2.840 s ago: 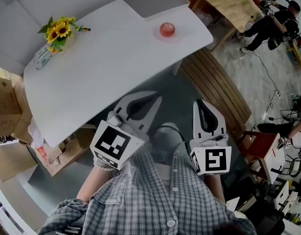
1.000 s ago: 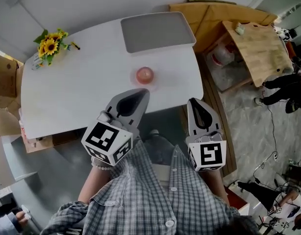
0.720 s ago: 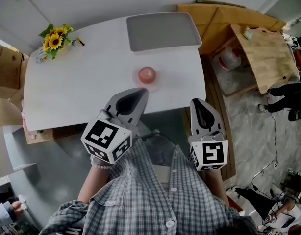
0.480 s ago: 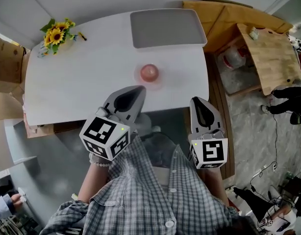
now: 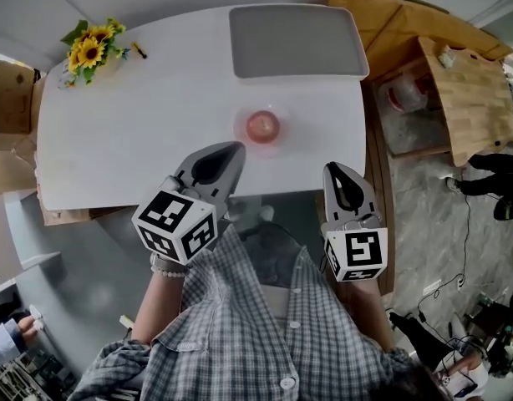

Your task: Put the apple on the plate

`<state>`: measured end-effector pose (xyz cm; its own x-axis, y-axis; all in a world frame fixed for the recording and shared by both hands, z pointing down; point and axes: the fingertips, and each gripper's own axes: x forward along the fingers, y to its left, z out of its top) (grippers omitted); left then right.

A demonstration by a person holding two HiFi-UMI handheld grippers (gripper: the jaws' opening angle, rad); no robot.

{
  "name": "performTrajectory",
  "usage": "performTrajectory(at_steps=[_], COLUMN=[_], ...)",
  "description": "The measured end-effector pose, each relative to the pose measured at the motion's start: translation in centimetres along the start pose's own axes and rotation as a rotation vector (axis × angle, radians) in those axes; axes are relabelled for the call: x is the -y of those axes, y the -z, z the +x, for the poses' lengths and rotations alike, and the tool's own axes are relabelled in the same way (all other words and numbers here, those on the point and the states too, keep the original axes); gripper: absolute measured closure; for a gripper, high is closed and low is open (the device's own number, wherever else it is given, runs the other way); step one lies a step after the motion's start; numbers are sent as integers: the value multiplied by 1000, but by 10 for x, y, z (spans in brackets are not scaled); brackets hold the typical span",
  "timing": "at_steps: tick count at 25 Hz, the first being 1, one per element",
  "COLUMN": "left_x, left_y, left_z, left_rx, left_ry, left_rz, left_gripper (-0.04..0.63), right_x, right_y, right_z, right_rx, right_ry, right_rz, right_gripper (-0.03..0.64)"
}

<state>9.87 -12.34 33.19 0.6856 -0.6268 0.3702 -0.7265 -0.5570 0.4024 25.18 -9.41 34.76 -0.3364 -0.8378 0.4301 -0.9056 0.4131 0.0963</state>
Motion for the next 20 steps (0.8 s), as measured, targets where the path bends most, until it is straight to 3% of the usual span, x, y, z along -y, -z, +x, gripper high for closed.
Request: performTrajectory(at_steps=[14, 20], left_x=[-70, -92], left_y=[47, 69], left_z=[41, 56], left_rx=[-196, -269], left_ry=[-27, -56], left_rz=[-67, -122], left_gripper=[584, 584], right_x=[5, -1], right_y=[46, 67], right_z=[70, 93], right_rx=[-158, -258], right_ry=[2, -50], right_rz=[175, 205], right_gripper=[588, 588])
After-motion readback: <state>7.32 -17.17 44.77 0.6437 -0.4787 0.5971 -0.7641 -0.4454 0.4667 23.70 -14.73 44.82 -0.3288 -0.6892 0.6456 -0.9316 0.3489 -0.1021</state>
